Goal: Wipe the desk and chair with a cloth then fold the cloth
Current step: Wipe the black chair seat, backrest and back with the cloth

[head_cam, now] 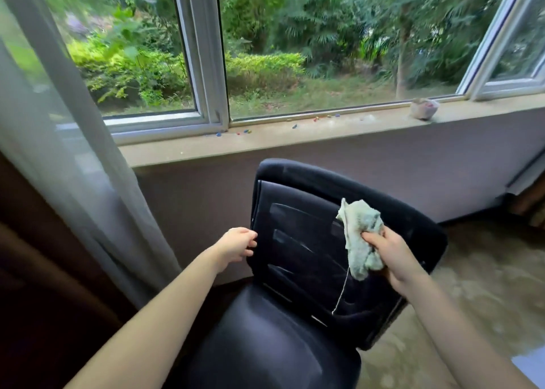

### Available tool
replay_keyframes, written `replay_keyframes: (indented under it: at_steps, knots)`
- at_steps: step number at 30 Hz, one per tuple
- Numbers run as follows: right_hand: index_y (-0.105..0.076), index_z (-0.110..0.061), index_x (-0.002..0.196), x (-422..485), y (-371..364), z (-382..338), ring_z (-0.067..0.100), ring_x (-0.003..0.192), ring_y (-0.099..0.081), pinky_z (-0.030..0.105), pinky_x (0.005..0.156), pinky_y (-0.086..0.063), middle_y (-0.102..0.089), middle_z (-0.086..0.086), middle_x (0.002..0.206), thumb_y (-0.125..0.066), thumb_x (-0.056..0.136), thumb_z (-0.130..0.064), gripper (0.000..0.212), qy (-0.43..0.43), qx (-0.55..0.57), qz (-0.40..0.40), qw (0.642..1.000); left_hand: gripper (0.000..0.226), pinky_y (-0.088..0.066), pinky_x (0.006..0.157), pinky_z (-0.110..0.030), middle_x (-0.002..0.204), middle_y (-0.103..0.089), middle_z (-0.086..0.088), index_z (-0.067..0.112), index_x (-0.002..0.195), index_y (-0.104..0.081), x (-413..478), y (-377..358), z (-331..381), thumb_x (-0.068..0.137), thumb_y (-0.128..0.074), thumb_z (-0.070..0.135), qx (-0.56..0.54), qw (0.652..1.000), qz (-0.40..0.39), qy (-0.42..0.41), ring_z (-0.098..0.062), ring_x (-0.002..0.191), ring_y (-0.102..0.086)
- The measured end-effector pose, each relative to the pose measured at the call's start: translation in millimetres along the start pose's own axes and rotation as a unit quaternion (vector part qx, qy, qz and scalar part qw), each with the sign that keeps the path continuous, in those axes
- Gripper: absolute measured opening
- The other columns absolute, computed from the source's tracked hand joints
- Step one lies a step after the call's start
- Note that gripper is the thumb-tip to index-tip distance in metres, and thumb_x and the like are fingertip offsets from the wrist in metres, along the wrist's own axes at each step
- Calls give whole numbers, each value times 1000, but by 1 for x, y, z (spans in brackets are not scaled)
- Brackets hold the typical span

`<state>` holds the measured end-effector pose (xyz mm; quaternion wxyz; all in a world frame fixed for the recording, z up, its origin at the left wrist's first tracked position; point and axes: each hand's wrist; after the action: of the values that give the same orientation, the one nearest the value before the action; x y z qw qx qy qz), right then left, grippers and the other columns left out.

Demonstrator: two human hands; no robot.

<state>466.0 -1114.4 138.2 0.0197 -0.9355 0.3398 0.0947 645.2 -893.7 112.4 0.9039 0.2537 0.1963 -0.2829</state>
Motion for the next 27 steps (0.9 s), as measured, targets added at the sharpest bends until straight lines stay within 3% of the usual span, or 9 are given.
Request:
replay_keyframes:
  at_steps: [3,5,8,10,15,18,20,23,27]
  knots:
    - [-63,-18,92,22,17,-16,10,80,-62,24,70,-48,-67,-2,88,-48,93,-1,22,46,4,12,999,24,-39,66,-22,106,-61,-2,17,115,-57,6,-29,25,98,-44,27,-19,1000,7,-10,-13,81,-58]
    - [-62,-13,94,38,25,-17,16,83,-62,27,72,-46,-66,3,91,-51,92,-3,15,100,-73,69,990,22,-39,67,-23,102,-61,-1,18,112,-58,9,-43,36,98,-44,26,-32,999,17,-15,-12,79,-58]
    - [-60,3,99,64,46,-19,35,91,-56,27,73,-34,-58,20,104,-55,90,-4,13,188,-235,219,928,19,-39,67,-23,98,-61,1,19,109,-59,17,-62,55,98,-43,24,-31,998,37,-29,-10,74,-56]
    - [-59,6,98,82,57,-20,40,91,-55,32,73,-37,-55,24,110,-59,87,-3,15,239,-306,252,886,20,-39,66,-22,100,-61,0,18,110,-58,21,-67,65,99,-42,21,-29,998,51,-39,-10,73,-56]
    - [-68,-14,112,117,59,-3,38,105,-57,40,92,-42,-58,16,123,-69,69,2,46,269,-570,68,773,27,-40,60,-19,102,-60,-4,12,115,-60,34,-78,84,99,-39,16,-30,994,79,-70,-9,70,-55]
    - [-75,-17,96,132,44,7,39,99,-62,51,82,-53,-64,17,112,-73,53,5,48,349,-626,26,697,30,-41,57,-16,103,-62,-3,11,116,-61,40,-86,91,98,-38,14,-13,994,68,-84,-9,72,-55]
    - [-76,-18,93,142,27,4,40,98,-64,54,79,-54,-65,18,113,-78,50,2,48,357,-664,-16,657,31,-41,50,-8,105,-61,-5,10,117,-61,44,-91,93,97,-37,11,2,994,49,-100,-8,75,-55]
    - [-76,-21,96,150,13,2,38,106,-63,52,83,-51,-65,18,117,-86,40,-1,59,341,-700,-40,626,31,-39,47,-4,104,-59,-5,8,117,-60,51,-91,94,97,-37,9,21,993,22,-116,-6,75,-53]
    - [-72,-18,108,139,47,19,38,116,-57,50,94,-46,-59,19,126,-73,51,6,62,362,-694,-42,620,32,-42,63,-19,105,-61,-1,14,118,-61,64,-72,92,97,-37,14,29,995,3,-99,-9,76,-57]
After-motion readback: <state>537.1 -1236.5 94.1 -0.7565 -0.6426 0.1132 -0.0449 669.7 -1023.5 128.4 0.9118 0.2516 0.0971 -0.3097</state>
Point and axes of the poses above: each hand's wrist, its own x-axis towards the middle knuckle, its own y-axis out of the back of the hand, z = x × y
